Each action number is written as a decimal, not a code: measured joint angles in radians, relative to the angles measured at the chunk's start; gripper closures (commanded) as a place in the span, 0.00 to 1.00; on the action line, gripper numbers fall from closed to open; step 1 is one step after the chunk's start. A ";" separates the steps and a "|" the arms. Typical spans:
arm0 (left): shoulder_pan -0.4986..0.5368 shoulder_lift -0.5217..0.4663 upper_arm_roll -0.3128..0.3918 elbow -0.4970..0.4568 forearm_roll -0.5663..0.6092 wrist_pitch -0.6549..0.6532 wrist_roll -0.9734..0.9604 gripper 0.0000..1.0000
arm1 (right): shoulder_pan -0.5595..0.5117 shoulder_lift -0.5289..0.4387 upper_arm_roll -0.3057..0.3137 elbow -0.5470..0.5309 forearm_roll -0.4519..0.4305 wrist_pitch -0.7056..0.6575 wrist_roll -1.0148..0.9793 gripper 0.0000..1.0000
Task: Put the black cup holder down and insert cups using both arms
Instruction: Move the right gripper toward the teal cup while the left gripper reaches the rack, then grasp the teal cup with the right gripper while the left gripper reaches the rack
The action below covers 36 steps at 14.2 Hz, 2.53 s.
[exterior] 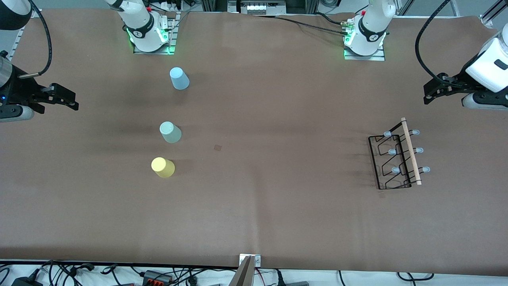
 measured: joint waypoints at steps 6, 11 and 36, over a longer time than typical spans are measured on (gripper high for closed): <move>0.004 0.000 0.002 0.001 0.000 0.000 0.000 0.00 | 0.000 0.000 0.000 0.000 0.000 0.000 0.000 0.00; 0.004 0.000 0.001 0.001 0.000 -0.004 0.000 0.00 | 0.018 0.034 0.008 -0.014 0.001 -0.029 0.000 0.00; 0.106 0.312 0.006 -0.218 0.003 0.391 0.002 0.00 | 0.271 0.176 0.016 -0.632 0.002 0.863 0.385 0.00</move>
